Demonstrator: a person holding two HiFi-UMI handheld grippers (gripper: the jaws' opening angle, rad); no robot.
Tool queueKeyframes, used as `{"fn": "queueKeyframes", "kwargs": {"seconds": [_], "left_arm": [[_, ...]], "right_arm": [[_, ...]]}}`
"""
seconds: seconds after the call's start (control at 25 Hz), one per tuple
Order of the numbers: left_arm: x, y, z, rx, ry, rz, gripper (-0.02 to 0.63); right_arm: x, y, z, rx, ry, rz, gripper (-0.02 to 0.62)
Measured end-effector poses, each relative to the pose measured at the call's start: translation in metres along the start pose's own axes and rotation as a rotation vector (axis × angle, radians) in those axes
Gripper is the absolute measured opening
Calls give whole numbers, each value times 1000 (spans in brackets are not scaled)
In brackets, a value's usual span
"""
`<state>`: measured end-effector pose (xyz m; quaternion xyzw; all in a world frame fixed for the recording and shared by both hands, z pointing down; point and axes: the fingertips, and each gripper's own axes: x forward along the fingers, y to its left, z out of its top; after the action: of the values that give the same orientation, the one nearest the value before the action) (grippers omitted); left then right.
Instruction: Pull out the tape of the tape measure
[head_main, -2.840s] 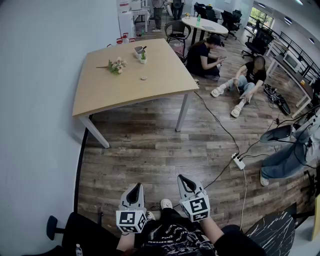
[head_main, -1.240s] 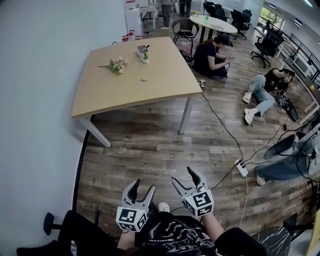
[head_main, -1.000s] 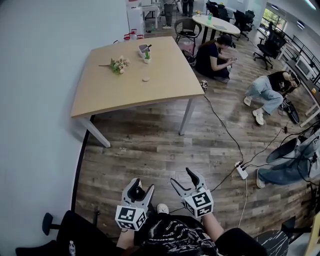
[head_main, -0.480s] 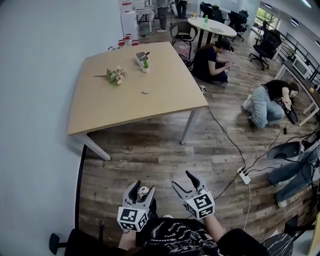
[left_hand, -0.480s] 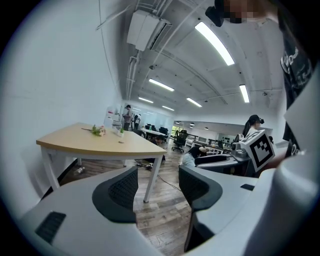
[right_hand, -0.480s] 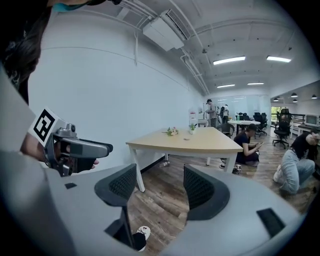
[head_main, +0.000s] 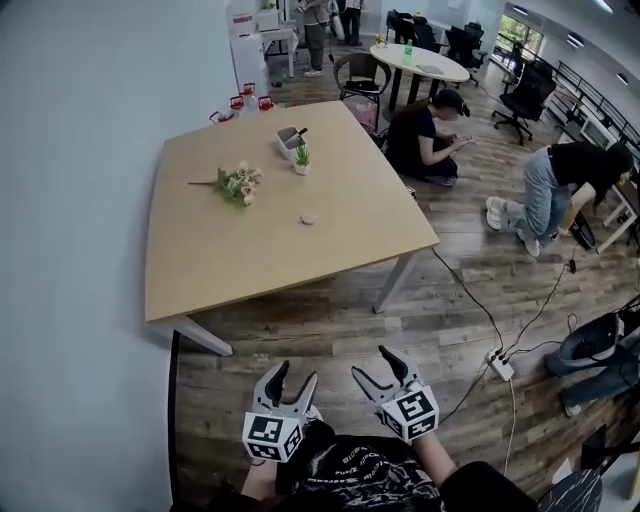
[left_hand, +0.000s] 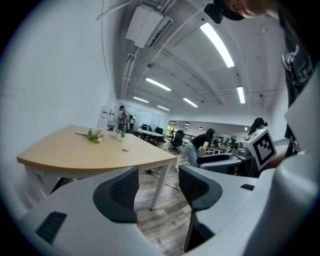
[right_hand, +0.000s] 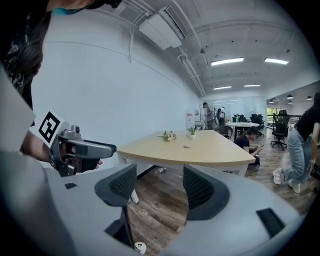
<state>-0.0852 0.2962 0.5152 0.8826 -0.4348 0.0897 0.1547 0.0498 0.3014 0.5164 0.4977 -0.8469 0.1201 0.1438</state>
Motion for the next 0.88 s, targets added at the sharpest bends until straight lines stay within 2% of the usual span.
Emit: {"fn": "queueKeyframes", "kwargs": {"seconds": [0.24,0.48,0.88], "left_arm": [[18,42,18,24,-2,1,247],[42,52,13,30,75,-42,249],[123,111,33,-34,74,71,249]], "right_arm": [[44,0,7,37,28,-34,308],[75,-14,13,74,28,-32,308],[179,-74,36,28,60,84,308]]}}
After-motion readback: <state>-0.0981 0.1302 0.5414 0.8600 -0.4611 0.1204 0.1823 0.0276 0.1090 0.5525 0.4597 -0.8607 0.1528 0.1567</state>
